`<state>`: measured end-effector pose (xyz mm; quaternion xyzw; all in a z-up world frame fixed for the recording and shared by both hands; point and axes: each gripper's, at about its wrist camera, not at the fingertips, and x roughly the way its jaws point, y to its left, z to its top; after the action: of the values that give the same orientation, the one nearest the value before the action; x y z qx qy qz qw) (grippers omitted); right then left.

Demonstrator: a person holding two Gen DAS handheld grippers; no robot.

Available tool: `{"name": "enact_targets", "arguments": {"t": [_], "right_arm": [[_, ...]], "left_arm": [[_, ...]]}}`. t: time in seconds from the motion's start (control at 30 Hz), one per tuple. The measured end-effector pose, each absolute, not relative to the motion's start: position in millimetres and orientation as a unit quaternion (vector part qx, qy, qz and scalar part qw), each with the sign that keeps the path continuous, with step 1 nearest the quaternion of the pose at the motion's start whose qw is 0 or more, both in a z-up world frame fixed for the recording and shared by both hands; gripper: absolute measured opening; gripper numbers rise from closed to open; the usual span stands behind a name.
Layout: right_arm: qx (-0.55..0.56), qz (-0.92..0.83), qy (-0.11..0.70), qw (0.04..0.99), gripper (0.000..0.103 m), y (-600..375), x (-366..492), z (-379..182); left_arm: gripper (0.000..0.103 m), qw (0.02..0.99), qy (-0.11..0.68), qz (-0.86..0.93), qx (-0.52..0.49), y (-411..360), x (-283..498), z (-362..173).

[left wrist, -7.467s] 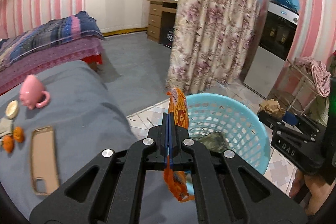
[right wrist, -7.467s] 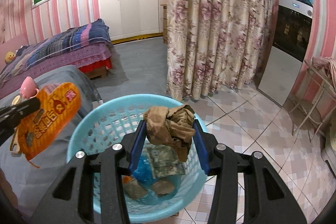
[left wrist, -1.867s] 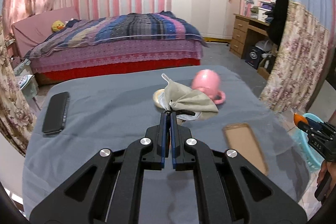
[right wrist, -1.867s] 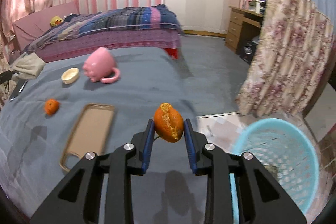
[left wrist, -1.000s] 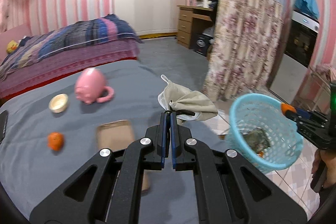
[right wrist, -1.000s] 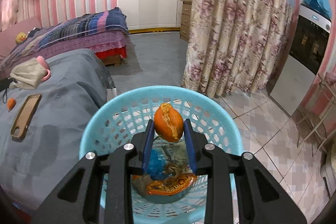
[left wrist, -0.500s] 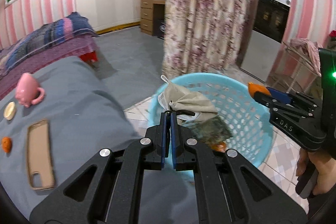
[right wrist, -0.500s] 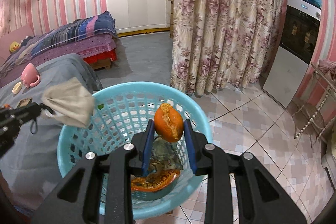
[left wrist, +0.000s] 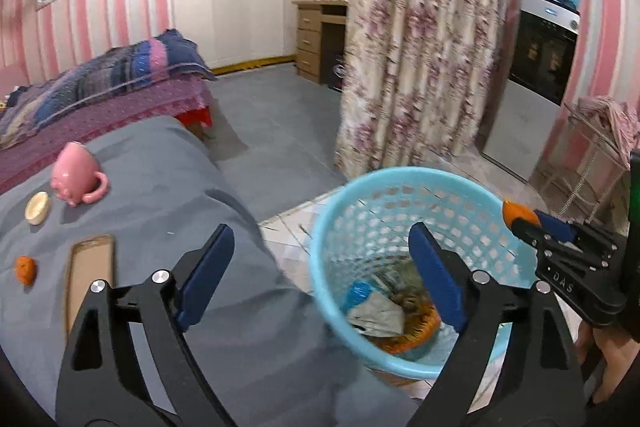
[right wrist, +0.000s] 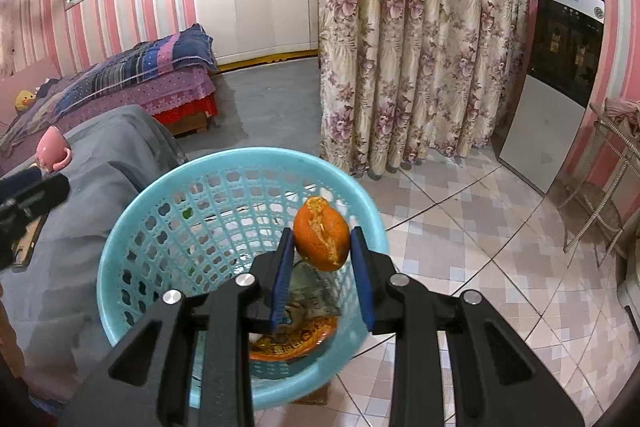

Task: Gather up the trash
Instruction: 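Open both grippers over the basket to drop cloth and orange, then move both tools back over the table toward the whole orange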

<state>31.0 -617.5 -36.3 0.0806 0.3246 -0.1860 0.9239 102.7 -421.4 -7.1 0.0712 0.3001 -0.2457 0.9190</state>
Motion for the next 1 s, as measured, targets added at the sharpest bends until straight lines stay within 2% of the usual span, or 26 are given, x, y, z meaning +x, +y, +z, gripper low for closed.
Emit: {"name": "enact_targets", "arguments": {"t": [0.13, 0.33, 0.37, 0.4, 0.47, 0.63, 0.67, 0.83, 0.87, 0.9, 1.0], "right_arm": [[0.083, -0.176, 0.327, 0.925, 0.029, -607, 40, -41], [0.078, -0.165, 0.334, 0.925, 0.032, -591, 62, -43], [0.077, -0.165, 0.334, 0.925, 0.041, -588, 65, -43], [0.074, -0.169, 0.333, 0.925, 0.056, -585, 66, -42], [0.069, -0.173, 0.330, 0.926, 0.070, -579, 67, -41], [0.056, -0.169, 0.336, 0.925, 0.080, -561, 72, -37], [0.053, -0.171, 0.337, 0.924, 0.086, -558, 73, -36], [0.060, -0.168, 0.331, 0.927, 0.089, -533, 80, -24], [0.062, -0.167, 0.329, 0.928, 0.095, -527, 83, -22], [0.064, -0.164, 0.323, 0.930, 0.097, -519, 86, -19], [0.068, -0.145, 0.313, 0.936, 0.098, -489, 101, -12]], "left_arm": [[0.093, 0.929, 0.290, -0.220, 0.071, -402, 107, 0], [0.095, 0.934, 0.290, -0.200, 0.063, -370, 116, 6], [0.095, 0.934, 0.290, -0.198, 0.062, -366, 117, 7], [0.095, 0.935, 0.289, -0.195, 0.060, -360, 118, 8], [0.096, 0.936, 0.289, -0.190, 0.056, -349, 120, 8], [0.096, 0.937, 0.294, -0.182, 0.045, -319, 125, 10], [0.096, 0.937, 0.294, -0.180, 0.044, -313, 126, 11], [0.097, 0.942, 0.291, -0.163, 0.038, -272, 131, 18], [0.097, 0.943, 0.291, -0.158, 0.037, -261, 133, 20], [0.097, 0.944, 0.291, -0.152, 0.036, -248, 135, 21], [0.097, 0.947, 0.292, -0.129, 0.036, -214, 144, 22]]}}
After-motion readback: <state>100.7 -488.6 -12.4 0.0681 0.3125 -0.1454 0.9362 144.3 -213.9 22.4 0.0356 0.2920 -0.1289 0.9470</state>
